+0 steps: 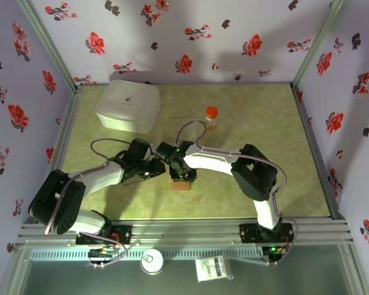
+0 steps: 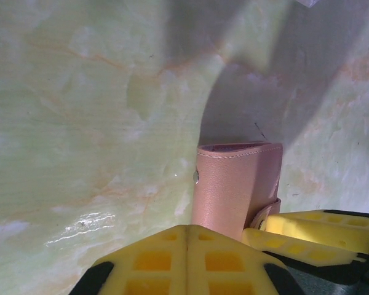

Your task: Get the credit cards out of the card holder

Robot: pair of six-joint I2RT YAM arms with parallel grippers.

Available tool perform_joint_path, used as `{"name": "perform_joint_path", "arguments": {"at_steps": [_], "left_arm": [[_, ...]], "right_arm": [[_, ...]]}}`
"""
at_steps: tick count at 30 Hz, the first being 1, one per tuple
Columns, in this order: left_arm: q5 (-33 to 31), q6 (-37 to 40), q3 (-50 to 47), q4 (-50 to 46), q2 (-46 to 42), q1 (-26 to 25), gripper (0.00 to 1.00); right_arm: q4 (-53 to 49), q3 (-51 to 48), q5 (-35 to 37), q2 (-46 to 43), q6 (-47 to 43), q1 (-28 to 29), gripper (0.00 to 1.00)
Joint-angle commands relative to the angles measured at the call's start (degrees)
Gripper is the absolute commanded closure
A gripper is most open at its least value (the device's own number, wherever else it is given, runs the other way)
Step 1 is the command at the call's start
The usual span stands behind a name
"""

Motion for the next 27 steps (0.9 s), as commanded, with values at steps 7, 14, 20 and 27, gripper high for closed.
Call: {"name": "perform_joint_path", "arguments": {"at_steps": [7,14,20,27], "left_arm": [[2.42,0.09,0.94,1.45,2.03,-0.63,1.0],[2.43,-1.05,2.24,1.68,3.63,-2.61,1.0],[2.09,-2.65,2.96,2.15,4.74,-3.63,1.0],[0.34,-2.84,4.45,-0.32,4.54,-3.81,1.0]], "right_arm": [[4.35,-4.49,-1.68,-0.08,0.47,-0.79,0.82],[7.65,-7.47,-2.49,-2.08,0.55,-1.16,0.88],[8.6,-9.07,-0.91,-6.04,-0.14,-1.72,0.83],[7.47,-12.05,1.57,-10.99,-1.2,-3.32,0.76]]}}
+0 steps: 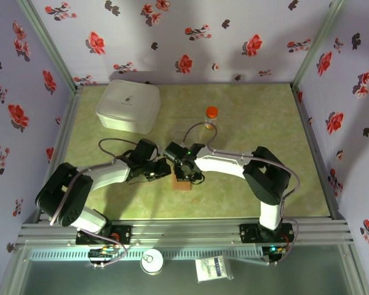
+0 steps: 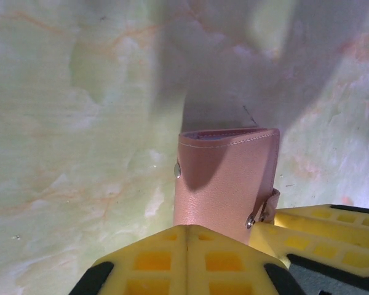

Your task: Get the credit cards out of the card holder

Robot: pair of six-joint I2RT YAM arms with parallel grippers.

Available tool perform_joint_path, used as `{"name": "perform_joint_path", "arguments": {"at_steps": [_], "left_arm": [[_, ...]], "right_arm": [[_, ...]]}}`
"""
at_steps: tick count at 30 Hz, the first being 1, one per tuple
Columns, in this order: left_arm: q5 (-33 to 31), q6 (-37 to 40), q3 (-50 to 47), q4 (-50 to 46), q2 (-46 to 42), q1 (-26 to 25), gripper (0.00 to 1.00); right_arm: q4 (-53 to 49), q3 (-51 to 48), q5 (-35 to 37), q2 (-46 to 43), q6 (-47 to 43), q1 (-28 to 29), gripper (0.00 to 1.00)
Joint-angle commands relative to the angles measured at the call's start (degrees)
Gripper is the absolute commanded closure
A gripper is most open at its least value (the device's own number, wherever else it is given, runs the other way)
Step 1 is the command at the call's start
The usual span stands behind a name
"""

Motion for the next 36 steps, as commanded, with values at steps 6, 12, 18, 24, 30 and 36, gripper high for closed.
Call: {"name": "perform_joint_path", "arguments": {"at_steps": [6,12,18,24,30,36], "left_arm": [[-2.46,-0.19,3.94,-4.64,-0.65,-0.34,1.0],[-3.31,-0.07,5.47,-6.56,-0.5,-0.51,1.0],[-4.0,-0.26,6.47,-7.53,0.14,-1.25,1.0],[-4.66,-0.61,6.71,-7.55,1.32,-2.19,1.0],[-5.09,-0.54,7.39,-7.55,2.28,-2.63,1.0],[-5.7,-0.61,7.46,-7.33,3.27,-3.1,1.0]], "right_arm": [[0.8,-6.13,2.63,-6.38,-0.9,-2.73,0.75],[3.53,-9.16,1.95,-7.67,-1.07,-3.68,0.75],[6.69,-10.81,0.19,-6.46,-1.16,-4.23,0.76],[8.39,-11.12,-0.85,-4.73,-1.6,-4.43,0.78],[10.46,-11.72,-1.82,-3.92,-1.56,-4.54,0.8],[10.96,-12.26,-1.75,-3.7,-1.51,-4.57,0.81]]}}
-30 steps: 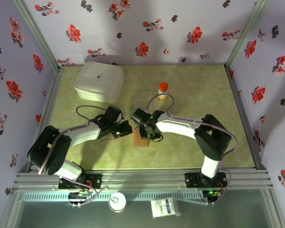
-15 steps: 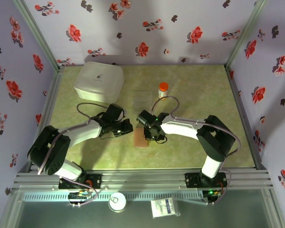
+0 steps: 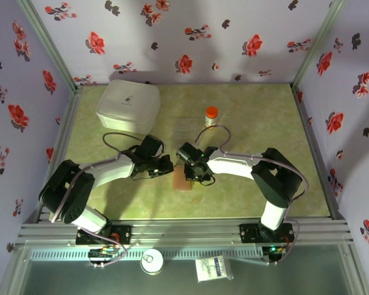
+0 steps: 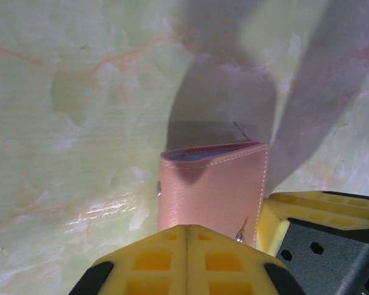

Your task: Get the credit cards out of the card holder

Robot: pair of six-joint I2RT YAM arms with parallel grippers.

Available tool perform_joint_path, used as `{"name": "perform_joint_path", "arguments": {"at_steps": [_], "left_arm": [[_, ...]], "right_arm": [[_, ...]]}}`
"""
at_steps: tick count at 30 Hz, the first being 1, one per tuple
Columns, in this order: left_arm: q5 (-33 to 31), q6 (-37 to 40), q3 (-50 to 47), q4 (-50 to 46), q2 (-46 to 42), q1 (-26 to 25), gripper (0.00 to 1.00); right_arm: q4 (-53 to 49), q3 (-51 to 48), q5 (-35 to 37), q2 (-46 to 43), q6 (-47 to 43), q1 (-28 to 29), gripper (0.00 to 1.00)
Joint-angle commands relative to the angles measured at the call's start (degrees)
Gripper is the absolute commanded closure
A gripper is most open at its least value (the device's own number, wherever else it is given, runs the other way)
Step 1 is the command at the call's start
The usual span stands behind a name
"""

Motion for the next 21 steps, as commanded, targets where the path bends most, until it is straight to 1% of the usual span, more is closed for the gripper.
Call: {"name": "perform_joint_path", "arguments": {"at_steps": [1,5,8,14,21], "left_arm": [[-1.07,-0.62,1.19,-0.84,1.26,-0.68,1.0],[-1.18,-0.63,1.23,-0.67,1.71,-1.07,1.0],[-1.31,-0.55,1.36,-0.76,2.02,-1.08,1.0],[-2.43,-0.4,2.0,-1.35,1.63,-1.03,1.0],[-5.49,-0.44,2.6,-3.34,-0.04,-1.03,1.0]], "right_arm": [[0.86,-1.34,-0.54,0.94,-0.46,-0.29,0.82],[1.2,-1.36,-0.55,0.63,-0.55,-0.29,0.85],[1.17,-1.92,0.6,-0.92,-0.56,-0.32,0.9],[-0.72,-3.2,2.72,-4.68,-1.14,-1.45,0.92],[-3.77,-3.16,4.23,-8.04,-3.29,-2.84,0.93]]}}
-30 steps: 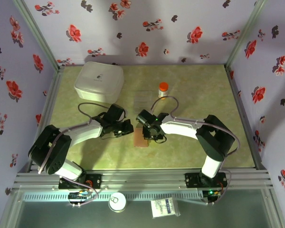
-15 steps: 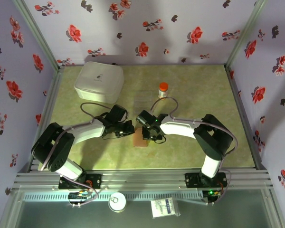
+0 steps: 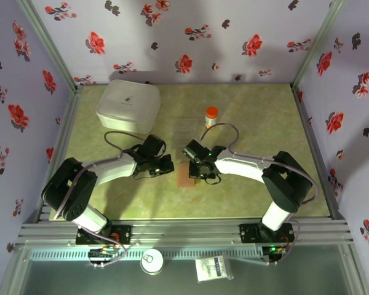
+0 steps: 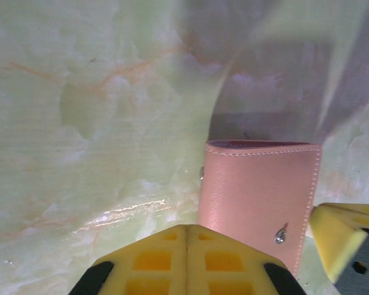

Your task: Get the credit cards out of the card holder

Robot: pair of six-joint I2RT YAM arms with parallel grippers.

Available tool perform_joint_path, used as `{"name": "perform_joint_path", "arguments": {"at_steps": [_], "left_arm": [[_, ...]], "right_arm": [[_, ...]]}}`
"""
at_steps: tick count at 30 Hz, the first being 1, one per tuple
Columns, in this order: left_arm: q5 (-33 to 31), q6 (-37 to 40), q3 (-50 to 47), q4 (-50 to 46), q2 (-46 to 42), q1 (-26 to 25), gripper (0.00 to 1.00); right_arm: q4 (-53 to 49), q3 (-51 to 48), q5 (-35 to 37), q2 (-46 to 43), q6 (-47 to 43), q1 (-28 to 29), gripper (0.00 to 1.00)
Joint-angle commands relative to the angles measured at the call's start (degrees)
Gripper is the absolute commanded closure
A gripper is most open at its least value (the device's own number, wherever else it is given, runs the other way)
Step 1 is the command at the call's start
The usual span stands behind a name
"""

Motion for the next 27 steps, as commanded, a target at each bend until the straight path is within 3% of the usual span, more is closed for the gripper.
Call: {"name": "perform_joint_path", "arguments": {"at_steps": [1,27], "left_arm": [[-2.86,-0.46,1.33,-2.5,-1.64,-0.36,1.0],[-6.61,-0.58,0.62,-4.1,-6.55,0.33,1.0]], "right_arm": [[-3.67,-0.18,2.78,-2.48,-2.18,-0.6,0.93],[-11.91,10.21,1.56,-3.62,-8.58,-0.35,0.93]]}}
